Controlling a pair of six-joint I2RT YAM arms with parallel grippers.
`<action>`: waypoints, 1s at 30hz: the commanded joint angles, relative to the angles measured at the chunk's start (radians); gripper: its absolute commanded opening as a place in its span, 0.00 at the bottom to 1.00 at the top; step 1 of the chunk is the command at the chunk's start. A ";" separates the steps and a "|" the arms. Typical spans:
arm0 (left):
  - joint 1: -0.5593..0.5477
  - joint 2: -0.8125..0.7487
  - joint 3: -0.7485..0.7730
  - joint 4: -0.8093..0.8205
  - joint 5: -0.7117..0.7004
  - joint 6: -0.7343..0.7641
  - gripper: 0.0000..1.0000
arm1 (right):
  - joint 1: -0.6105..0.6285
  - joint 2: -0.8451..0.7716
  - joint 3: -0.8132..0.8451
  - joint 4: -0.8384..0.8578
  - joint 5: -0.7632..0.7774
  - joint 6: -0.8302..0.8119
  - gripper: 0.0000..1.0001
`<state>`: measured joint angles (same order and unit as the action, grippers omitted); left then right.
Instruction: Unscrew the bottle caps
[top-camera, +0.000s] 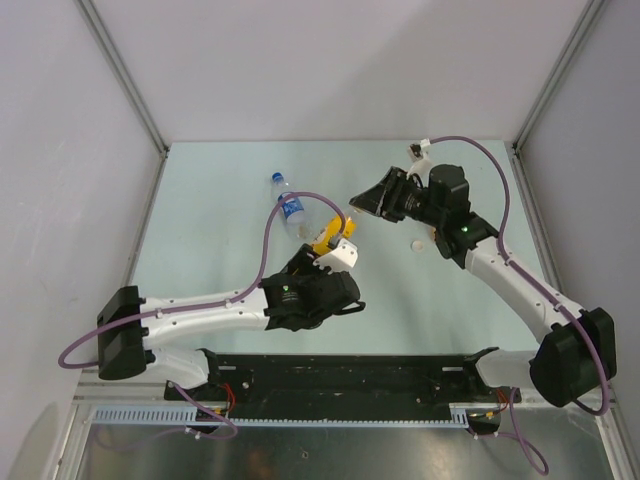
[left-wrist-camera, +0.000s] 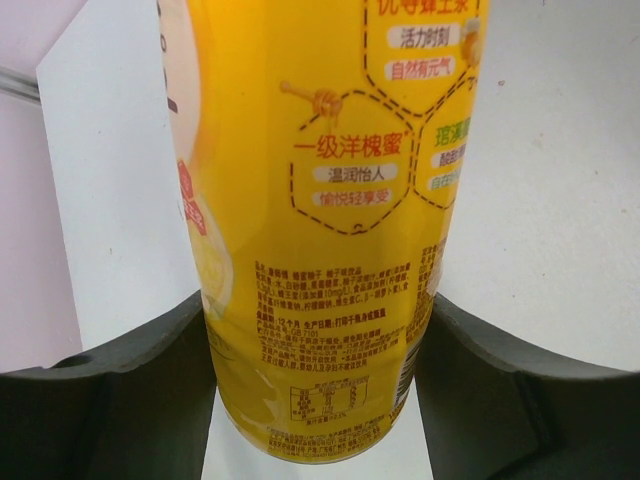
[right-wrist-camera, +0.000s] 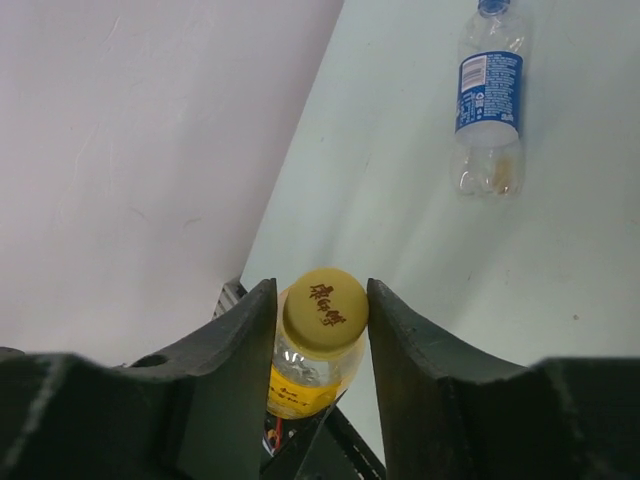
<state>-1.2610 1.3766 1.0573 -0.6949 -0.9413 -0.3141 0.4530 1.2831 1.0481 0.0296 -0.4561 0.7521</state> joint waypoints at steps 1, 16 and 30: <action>-0.008 0.002 0.038 0.014 -0.022 -0.002 0.00 | -0.010 0.002 0.043 0.050 -0.050 0.032 0.41; -0.009 -0.061 0.027 0.036 0.055 -0.008 0.00 | 0.005 -0.046 0.043 0.085 -0.132 -0.071 0.00; 0.018 -0.424 -0.215 0.541 0.745 0.247 0.00 | -0.010 -0.144 0.043 0.130 -0.455 -0.276 0.00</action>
<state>-1.2442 1.0183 0.8665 -0.4084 -0.5491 -0.2016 0.4355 1.1603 1.0584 0.1192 -0.7315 0.5724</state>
